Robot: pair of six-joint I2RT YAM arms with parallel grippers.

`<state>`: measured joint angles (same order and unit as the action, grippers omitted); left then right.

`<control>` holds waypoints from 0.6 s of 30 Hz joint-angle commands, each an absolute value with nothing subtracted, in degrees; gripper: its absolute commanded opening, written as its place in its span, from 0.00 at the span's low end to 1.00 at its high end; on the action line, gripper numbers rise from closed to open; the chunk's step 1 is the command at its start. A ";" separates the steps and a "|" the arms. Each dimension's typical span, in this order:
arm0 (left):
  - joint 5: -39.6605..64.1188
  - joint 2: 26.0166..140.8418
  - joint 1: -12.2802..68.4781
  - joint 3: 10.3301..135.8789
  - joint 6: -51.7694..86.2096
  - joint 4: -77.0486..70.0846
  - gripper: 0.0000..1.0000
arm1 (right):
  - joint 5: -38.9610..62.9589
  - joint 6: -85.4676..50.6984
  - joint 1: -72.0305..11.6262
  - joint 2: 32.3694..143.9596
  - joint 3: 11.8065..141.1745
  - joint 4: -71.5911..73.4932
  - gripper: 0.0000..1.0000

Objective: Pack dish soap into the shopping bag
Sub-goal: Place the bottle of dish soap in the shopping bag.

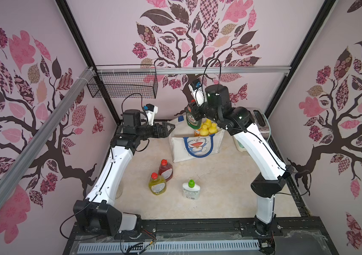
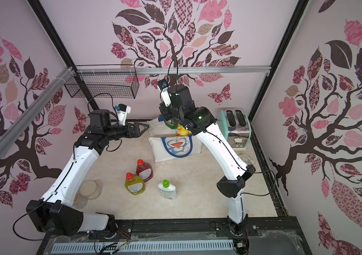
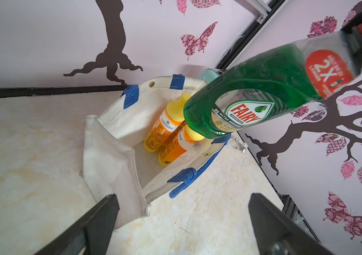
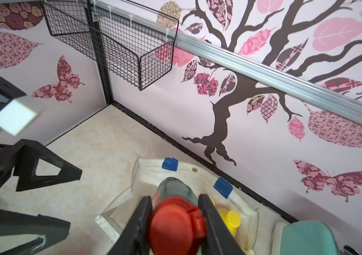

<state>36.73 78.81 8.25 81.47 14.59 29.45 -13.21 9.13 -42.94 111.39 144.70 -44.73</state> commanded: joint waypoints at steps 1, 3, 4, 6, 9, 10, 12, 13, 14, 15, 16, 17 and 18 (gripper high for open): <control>37.79 79.12 8.62 82.65 14.85 28.23 0.98 | -11.81 11.47 -43.16 111.73 147.20 -33.37 0.00; 37.57 79.11 8.66 82.65 14.68 28.43 0.98 | -10.80 11.60 -43.10 113.20 147.17 -32.84 0.00; 37.54 79.11 8.68 82.70 14.61 28.52 0.98 | -10.44 11.60 -43.08 113.82 147.16 -32.51 0.00; 37.16 79.09 8.62 82.79 14.41 28.75 0.98 | -9.51 11.49 -43.12 114.97 147.15 -31.94 0.00; 37.09 79.05 8.70 82.79 14.24 28.82 0.98 | -8.73 10.87 -42.99 116.49 147.22 -31.43 0.00; 37.05 79.19 8.66 82.79 14.24 28.75 0.98 | -8.62 10.66 -42.98 116.85 147.17 -31.15 0.00; 36.93 79.28 8.65 82.81 14.15 28.76 0.98 | -8.13 10.59 -42.99 117.82 147.13 -30.57 0.00; 36.99 79.27 8.62 82.80 14.19 28.77 0.98 | -7.97 10.50 -42.98 118.13 147.04 -30.16 0.00; 36.99 79.27 8.62 82.84 14.15 28.76 0.98 | -7.67 10.46 -42.90 118.60 147.02 -29.72 0.00; 36.99 79.28 8.61 82.83 14.15 28.75 0.98 | -7.22 10.24 -42.93 119.01 147.04 -29.32 0.00; 36.90 79.13 8.62 82.87 14.02 28.75 0.98 | -6.99 10.10 -42.90 119.38 147.04 -29.04 0.00; 36.76 79.07 8.64 82.80 13.89 28.87 0.98 | -6.56 9.76 -42.93 119.82 146.95 -28.77 0.00; 36.40 78.97 8.68 82.80 13.72 29.01 0.98 | -6.31 9.56 -42.84 120.17 146.95 -28.61 0.00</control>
<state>36.64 78.81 8.51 81.54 14.72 29.28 -7.33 10.04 -42.98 122.45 144.64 -38.48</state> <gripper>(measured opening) 0.981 0.351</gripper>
